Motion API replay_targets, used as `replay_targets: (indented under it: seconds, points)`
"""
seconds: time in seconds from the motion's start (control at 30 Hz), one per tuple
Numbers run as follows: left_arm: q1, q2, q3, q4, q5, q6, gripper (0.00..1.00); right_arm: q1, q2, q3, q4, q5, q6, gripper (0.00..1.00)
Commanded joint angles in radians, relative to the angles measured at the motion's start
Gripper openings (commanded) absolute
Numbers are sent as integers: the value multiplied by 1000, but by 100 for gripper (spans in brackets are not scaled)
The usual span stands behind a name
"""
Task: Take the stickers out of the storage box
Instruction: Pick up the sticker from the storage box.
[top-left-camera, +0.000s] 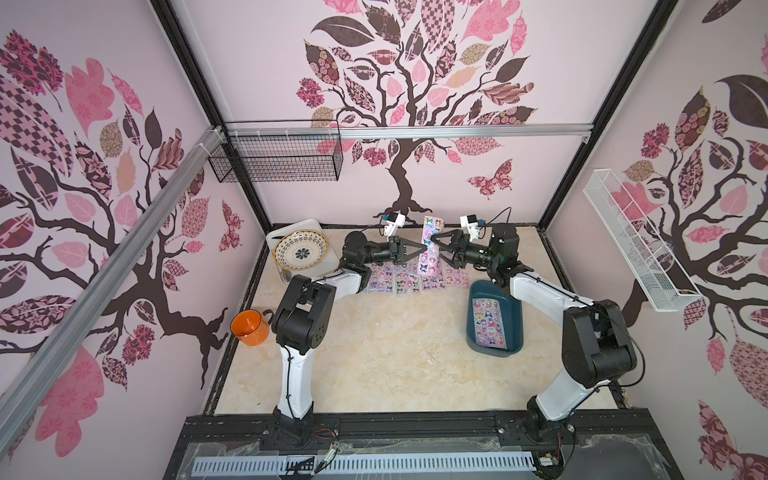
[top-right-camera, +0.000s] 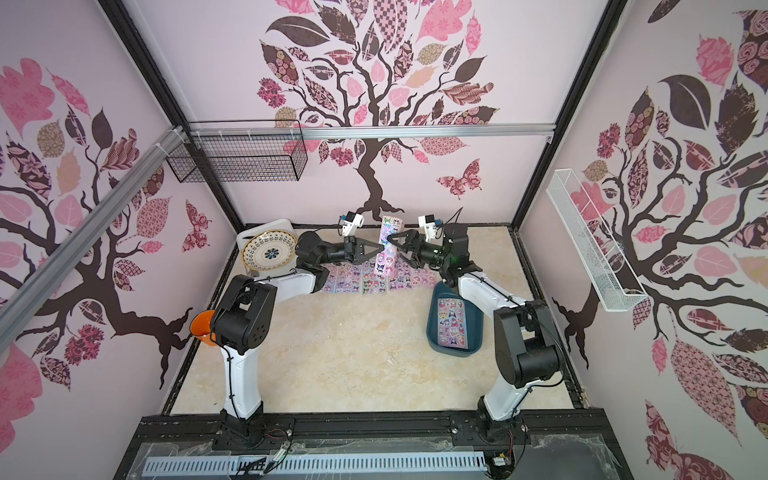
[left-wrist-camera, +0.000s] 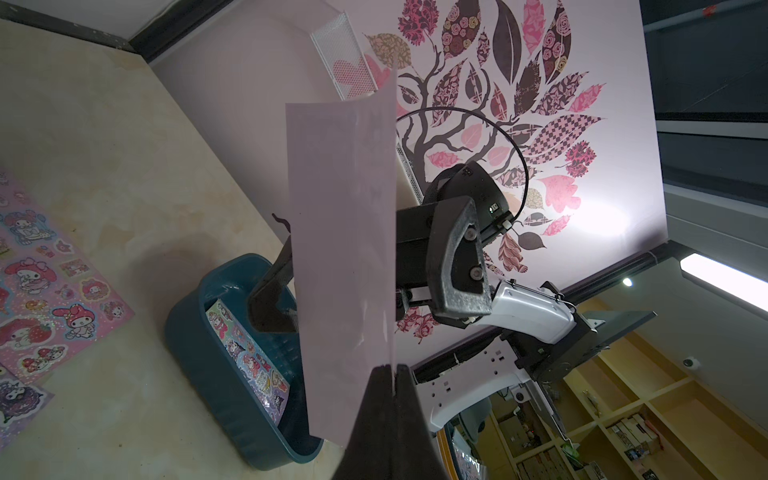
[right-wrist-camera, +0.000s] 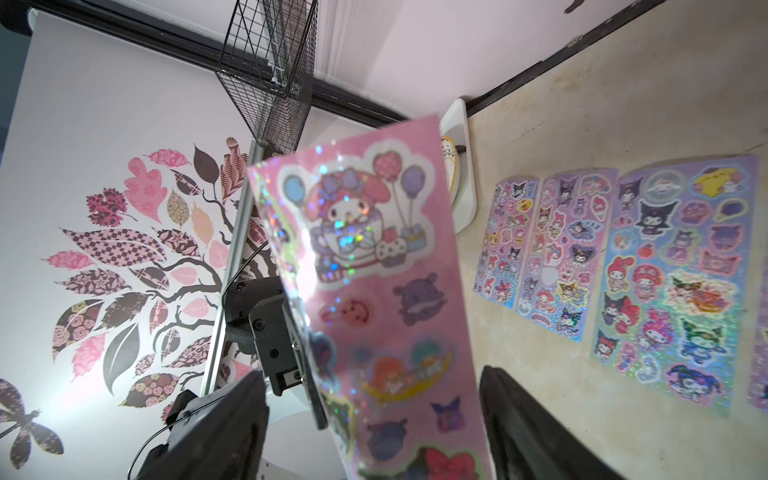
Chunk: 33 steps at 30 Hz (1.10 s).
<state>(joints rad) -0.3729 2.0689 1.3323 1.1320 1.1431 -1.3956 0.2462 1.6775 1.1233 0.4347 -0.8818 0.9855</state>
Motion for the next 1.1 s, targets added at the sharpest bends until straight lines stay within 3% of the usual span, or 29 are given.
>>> replay_targets:
  seconds: [0.0, 0.33, 0.63, 0.77, 1.07]
  points:
    - [4, 10, 4, 30, -11, -7, 0, 2, 16, 43, 110, -50, 63, 84]
    - [19, -41, -28, -256, -40, 231, 0, 0, -79, 57, -27, -48, -20, 83]
    - [19, -81, -35, -389, -55, 341, 0, 1, -102, 72, -139, -26, -82, 78]
    - [19, -96, -37, -430, -59, 374, 0, 1, -107, 75, -179, -11, -104, 70]
    - [20, -109, -39, -456, -65, 396, 0, 1, -106, 139, -456, 64, -278, 46]
